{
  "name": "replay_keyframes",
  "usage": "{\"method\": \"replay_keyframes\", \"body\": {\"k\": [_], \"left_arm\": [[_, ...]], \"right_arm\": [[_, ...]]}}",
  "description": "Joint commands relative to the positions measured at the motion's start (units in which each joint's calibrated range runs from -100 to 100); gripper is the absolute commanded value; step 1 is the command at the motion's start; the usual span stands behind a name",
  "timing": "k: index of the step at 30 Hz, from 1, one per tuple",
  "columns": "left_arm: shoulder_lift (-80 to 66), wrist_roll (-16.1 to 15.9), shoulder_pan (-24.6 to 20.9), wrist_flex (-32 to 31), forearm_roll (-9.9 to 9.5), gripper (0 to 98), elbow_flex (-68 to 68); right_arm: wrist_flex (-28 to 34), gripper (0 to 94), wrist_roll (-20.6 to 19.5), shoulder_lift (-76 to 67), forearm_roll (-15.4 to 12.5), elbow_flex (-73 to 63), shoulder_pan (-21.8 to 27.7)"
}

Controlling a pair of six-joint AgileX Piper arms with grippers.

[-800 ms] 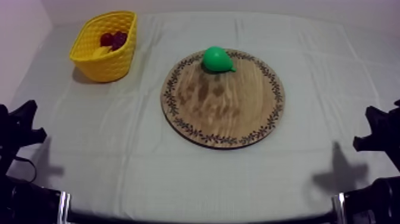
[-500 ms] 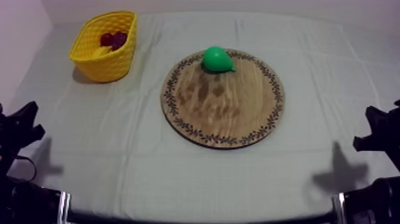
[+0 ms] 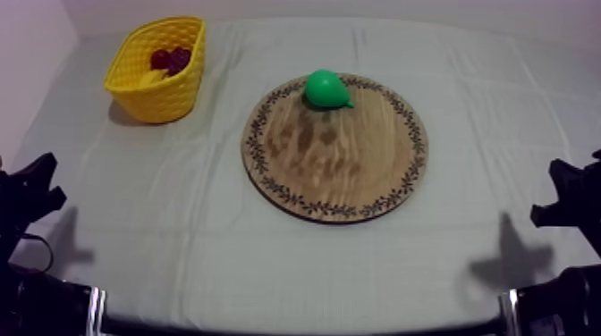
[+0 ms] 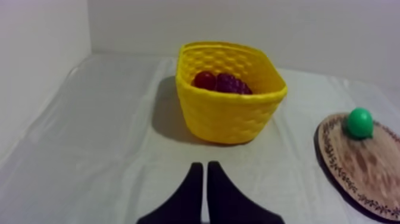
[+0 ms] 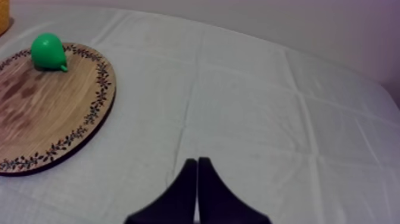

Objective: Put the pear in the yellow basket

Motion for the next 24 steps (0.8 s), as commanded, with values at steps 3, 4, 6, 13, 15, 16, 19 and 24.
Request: {"method": "replay_keyframes", "body": {"k": [3, 4, 6, 13, 15, 16, 19, 24], "left_arm": [[2.14, -1.12, 0.22, 1.31, -0.15, 0.1, -4.92], [3.44, -1.22, 0.25, 1.53, -0.11, 0.1, -7.04], [6.98, -1.69, 0.43, 1.94, -0.04, 0.1, -12.0], [24.25, -4.45, 1.75, 3.45, -0.39, 0.1, -30.63], [29.37, -4.83, 2.15, 4.41, -0.74, 0.1, -35.72], [31.92, -4.99, 2.3, 4.94, -0.85, 0.1, -38.28], [39.36, -5.41, 2.97, 6.27, -1.0, 0.1, -45.4], [51.65, -5.82, 4.64, 8.6, -1.12, 0.0, -57.41]], "right_arm": [[0.01, 0.3, 0.0, -0.05, 0.02, 0.05, -0.01], [0.01, 0.3, 0.0, -0.05, 0.02, 0.05, -0.01], [0.01, 0.3, 0.0, -0.05, 0.02, 0.05, -0.01], [0.01, 0.3, 0.0, -0.05, 0.02, 0.05, -0.01], [0.01, 0.3, 0.0, -0.05, 0.02, 0.05, -0.01], [0.01, 0.3, 0.0, -0.05, 0.02, 0.05, -0.01], [0.01, 0.3, 0.0, -0.05, 0.02, 0.05, -0.01], [0.01, 0.3, 0.0, -0.05, 0.02, 0.05, -0.05]]}}
